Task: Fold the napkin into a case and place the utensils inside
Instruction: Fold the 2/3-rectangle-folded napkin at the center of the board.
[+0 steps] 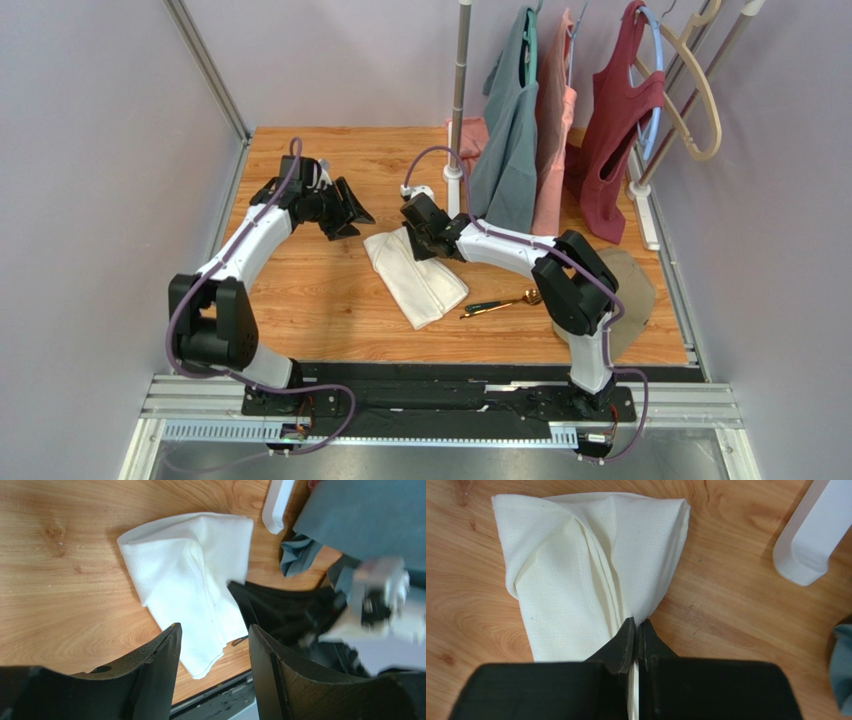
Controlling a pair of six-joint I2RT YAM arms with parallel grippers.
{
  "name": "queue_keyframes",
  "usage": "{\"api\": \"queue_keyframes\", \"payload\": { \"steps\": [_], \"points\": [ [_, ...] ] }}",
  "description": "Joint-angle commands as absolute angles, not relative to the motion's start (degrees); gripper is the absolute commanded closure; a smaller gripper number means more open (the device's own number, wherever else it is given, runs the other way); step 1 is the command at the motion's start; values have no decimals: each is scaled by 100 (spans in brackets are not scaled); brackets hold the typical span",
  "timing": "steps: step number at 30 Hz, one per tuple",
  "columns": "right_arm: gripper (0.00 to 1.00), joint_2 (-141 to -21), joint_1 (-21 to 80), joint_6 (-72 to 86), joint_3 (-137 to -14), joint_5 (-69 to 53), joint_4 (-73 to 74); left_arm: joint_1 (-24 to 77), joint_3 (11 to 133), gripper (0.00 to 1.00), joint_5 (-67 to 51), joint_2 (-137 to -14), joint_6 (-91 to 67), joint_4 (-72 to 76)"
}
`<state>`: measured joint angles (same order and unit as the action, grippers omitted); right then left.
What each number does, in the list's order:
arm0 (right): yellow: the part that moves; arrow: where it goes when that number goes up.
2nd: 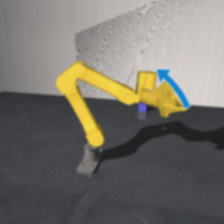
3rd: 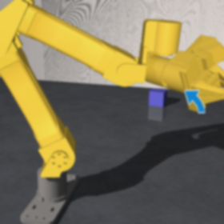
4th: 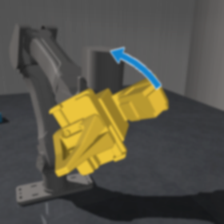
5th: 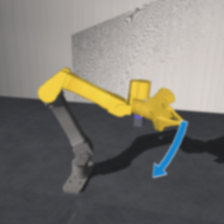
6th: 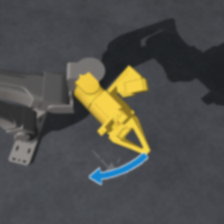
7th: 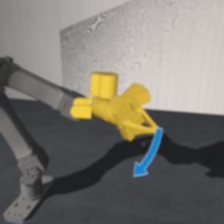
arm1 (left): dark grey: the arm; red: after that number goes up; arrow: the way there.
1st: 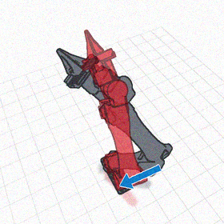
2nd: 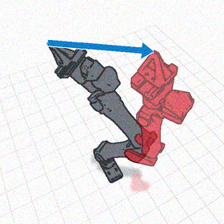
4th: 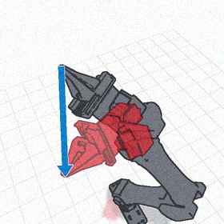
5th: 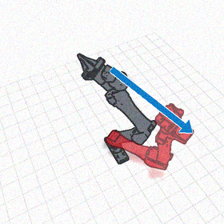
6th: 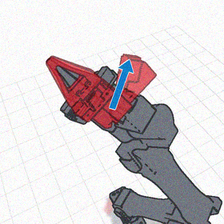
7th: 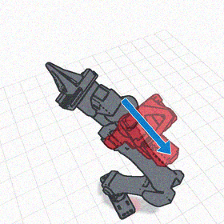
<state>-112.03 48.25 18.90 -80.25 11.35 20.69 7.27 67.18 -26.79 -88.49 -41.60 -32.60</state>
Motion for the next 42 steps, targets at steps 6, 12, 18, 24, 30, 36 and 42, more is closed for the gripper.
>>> {"api": "queue_keyframes", "payload": {
  "steps": [6,12,18,24,30,36,42],
  "points": [
    [100,-11399,4825,4069,-8332,580,2698,922,5854,38,-2856,-7770,-3146,-3155],
    [100,-11434,4974,3876,-8647,808,3005,1107,5168,46,-3243,-7646,-3760,-2400],
    [100,-11400,5027,3666,-8736,1071,3234,1652,5150,63,-2857,-8093,-4166,-2426],
    [100,-11399,5027,3586,-8780,1073,3305,1758,5229,78,-2374,-8875,-4272,-2435],
    [100,-11426,5045,3612,-8771,1055,3296,1775,5651,82,-2127,-9631,-4184,-2408],
    [100,-11461,5124,3630,-9017,958,3392,1872,5845,90,-2206,-10247,-4183,-2286],
    [100,-11715,5238,3761,-9325,608,3445,1890,5739,94,-2267,-10327,-4254,-2136]
  ]
}}
